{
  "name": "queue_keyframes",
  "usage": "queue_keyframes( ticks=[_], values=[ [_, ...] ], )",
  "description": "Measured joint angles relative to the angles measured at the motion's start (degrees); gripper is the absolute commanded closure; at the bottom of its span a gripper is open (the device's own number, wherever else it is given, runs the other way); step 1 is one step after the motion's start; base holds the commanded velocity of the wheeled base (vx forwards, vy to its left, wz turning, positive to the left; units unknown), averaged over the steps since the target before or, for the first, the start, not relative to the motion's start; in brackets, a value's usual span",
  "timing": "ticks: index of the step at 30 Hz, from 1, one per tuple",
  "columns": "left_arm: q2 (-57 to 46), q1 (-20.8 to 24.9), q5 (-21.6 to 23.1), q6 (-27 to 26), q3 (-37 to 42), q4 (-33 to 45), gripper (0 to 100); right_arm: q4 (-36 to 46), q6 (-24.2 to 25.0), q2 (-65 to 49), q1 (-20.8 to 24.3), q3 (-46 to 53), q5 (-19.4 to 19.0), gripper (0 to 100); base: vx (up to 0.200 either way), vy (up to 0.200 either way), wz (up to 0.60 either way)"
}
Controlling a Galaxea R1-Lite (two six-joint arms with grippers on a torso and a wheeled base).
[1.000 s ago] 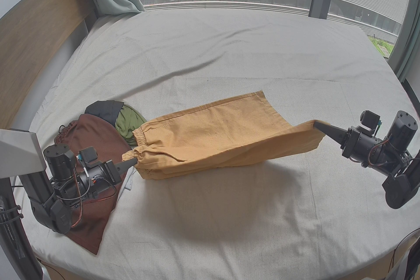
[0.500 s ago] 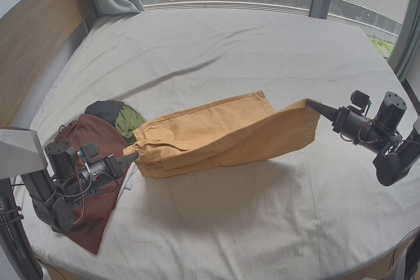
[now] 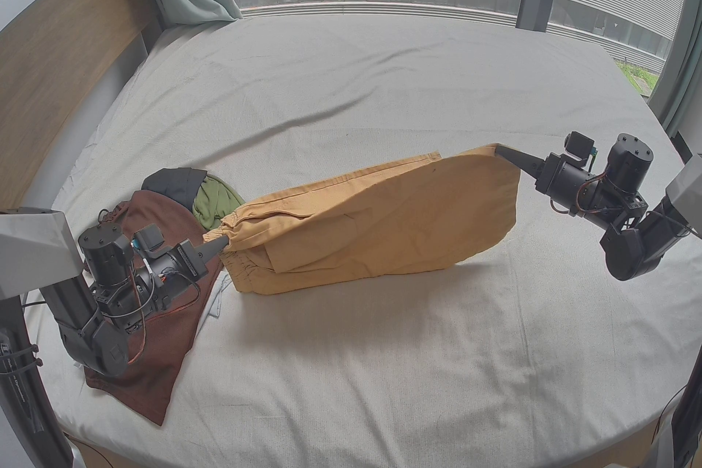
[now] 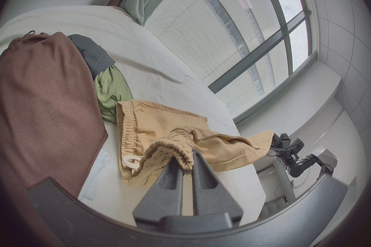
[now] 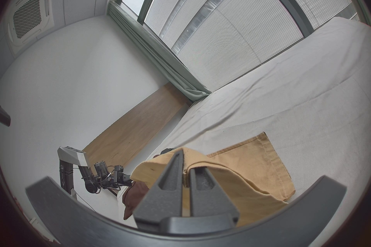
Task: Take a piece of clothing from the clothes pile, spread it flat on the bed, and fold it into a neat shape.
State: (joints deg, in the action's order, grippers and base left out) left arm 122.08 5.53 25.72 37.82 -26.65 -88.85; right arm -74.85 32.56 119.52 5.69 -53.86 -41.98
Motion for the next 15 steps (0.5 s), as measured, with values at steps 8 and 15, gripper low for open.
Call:
queue_keyframes(
  ticks=[8,15],
  values=[
    [0.9,0.0,-0.9,1.5,-2.1,0.0,100,1.7,1.4,4.2,-0.2,-7.2,0.0,100,0.0,0.0,0.0],
    [1.9,0.0,-1.1,2.0,-4.0,-0.1,100,4.1,2.7,8.2,-0.4,-14.0,0.1,100,0.0,0.0,0.0]
  ],
)
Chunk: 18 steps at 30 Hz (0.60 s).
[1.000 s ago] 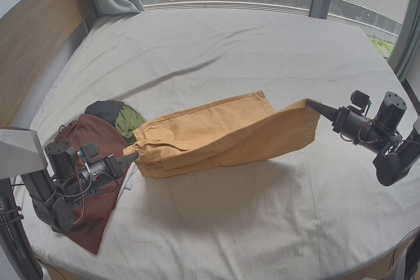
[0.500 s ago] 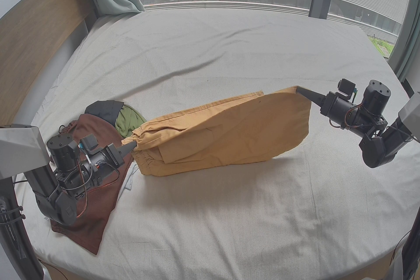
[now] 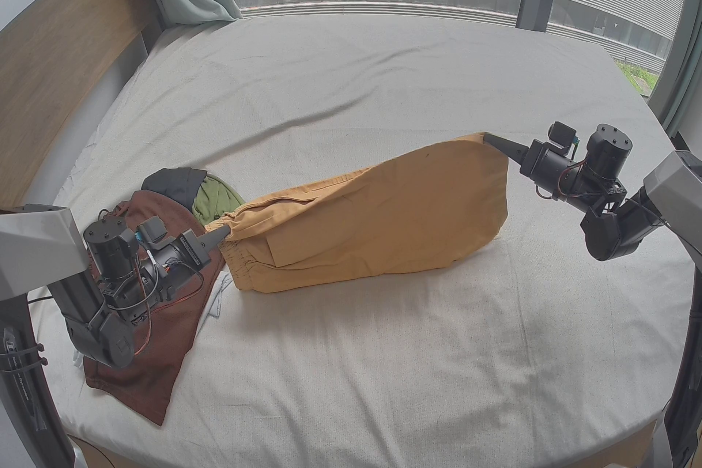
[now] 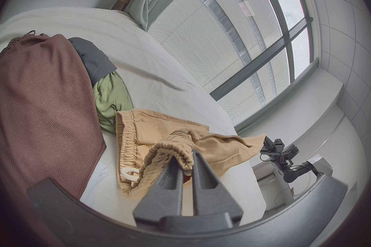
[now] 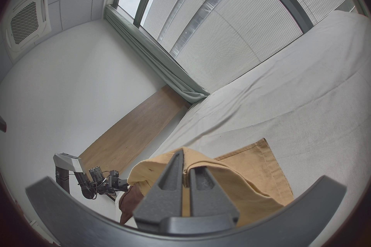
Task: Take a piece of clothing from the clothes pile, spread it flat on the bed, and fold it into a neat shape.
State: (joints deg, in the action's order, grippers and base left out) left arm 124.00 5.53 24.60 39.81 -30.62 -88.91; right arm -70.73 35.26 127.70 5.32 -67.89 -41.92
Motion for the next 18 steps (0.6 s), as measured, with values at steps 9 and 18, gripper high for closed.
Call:
queue_keyframes(
  ticks=[9,18],
  values=[
    [1.6,-0.3,-1.5,2.0,-3.0,0.0,100,3.5,0.2,4.4,0.3,-8.1,0.0,100,0.0,0.0,0.0],
    [4.3,-0.7,-2.8,2.2,-5.4,0.0,100,6.0,0.3,8.7,0.4,-14.3,0.1,100,0.0,0.0,0.0]
  ],
)
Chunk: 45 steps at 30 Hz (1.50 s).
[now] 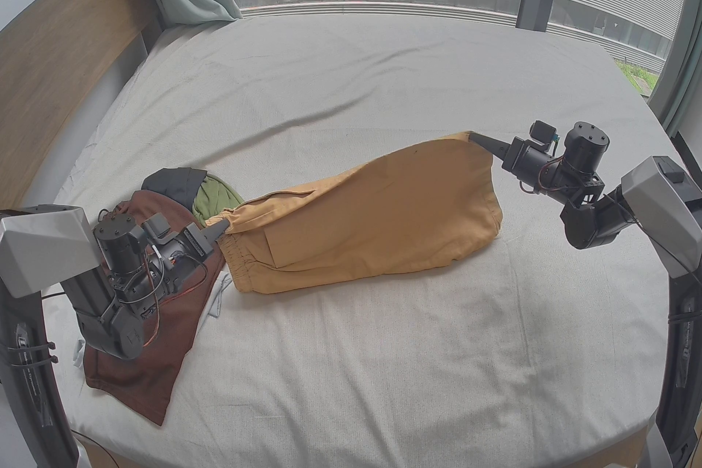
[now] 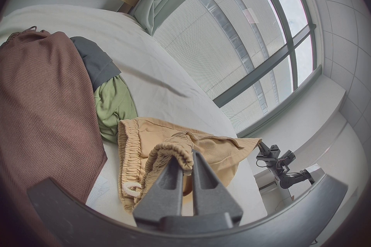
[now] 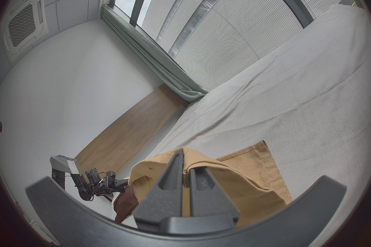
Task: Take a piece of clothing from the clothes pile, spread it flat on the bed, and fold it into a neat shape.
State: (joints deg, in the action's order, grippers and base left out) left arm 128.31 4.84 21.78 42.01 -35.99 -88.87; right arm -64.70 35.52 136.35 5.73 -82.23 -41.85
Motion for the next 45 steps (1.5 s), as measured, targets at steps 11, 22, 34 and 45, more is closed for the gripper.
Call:
queue_keyframes(
  ticks=[11,22,34,45],
  values=[
    [2.1,-1.1,-0.2,0.0,-1.8,0.0,100,3.2,0.0,4.7,0.0,-6.8,0.1,100,0.0,0.0,0.0],
    [4.0,-1.3,-0.2,0.0,-2.9,0.0,0,3.4,-0.1,6.5,-0.3,-8.9,0.2,0,0.0,0.0,0.0],
    [4.3,-2.2,-1.2,0.1,-5.2,0.0,0,3.5,-0.6,5.7,-0.1,-6.4,0.2,0,0.0,0.0,0.0],
    [3.1,-1.5,-1.3,-0.1,-4.0,-0.1,0,1.0,-4.3,0.6,0.2,6.5,0.3,0,0.0,0.0,0.0]
  ],
)
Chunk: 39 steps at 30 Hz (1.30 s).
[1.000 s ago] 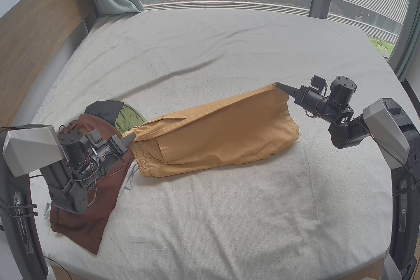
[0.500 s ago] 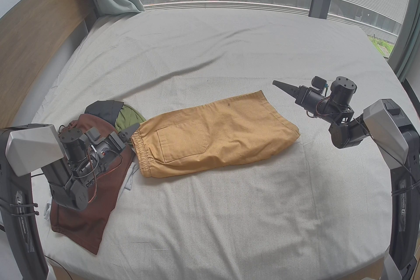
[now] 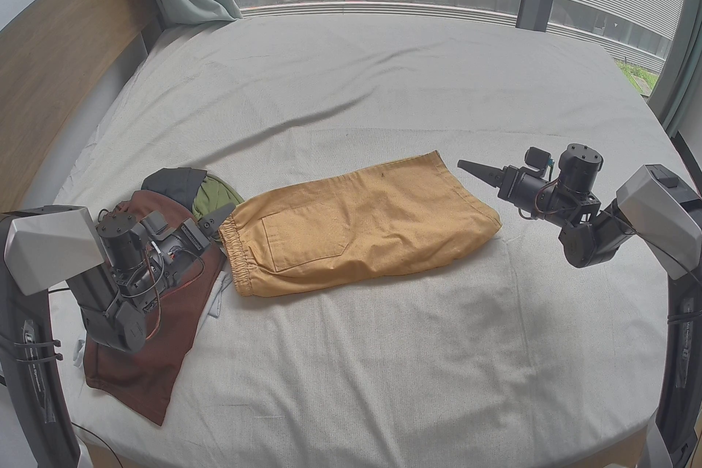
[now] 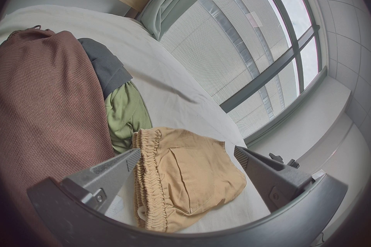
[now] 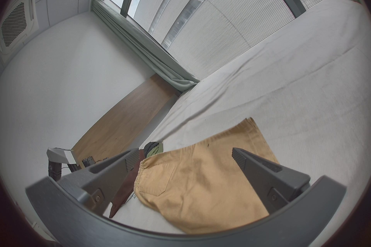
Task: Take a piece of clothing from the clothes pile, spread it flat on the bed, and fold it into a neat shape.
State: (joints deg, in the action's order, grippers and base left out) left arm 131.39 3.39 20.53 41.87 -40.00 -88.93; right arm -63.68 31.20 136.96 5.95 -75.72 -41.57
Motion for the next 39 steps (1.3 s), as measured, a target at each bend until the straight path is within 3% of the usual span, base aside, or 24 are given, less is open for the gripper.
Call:
queue_keyframes(
  ticks=[8,19,25,39],
  values=[
    [-2.5,2.1,-0.1,-1.0,2.6,0.0,0,-4.4,-2.2,-4.7,1.8,13.0,0.4,0,0.0,0.0,0.0],
    [-4.1,4.6,-0.1,-6.7,5.7,0.0,0,-9.0,-6.5,-7.7,5.6,25.4,5.9,0,0.0,0.0,0.0],
    [-4.2,5.8,-0.1,-8.4,6.8,0.0,0,-8.8,-8.8,-8.3,7.5,28.9,11.3,0,0.0,0.0,0.0],
    [-4.1,6.9,-1.7,-16.0,8.4,0.0,0,-8.9,-9.2,-6.8,10.4,32.0,18.5,0,0.0,0.0,0.0]
  ],
)
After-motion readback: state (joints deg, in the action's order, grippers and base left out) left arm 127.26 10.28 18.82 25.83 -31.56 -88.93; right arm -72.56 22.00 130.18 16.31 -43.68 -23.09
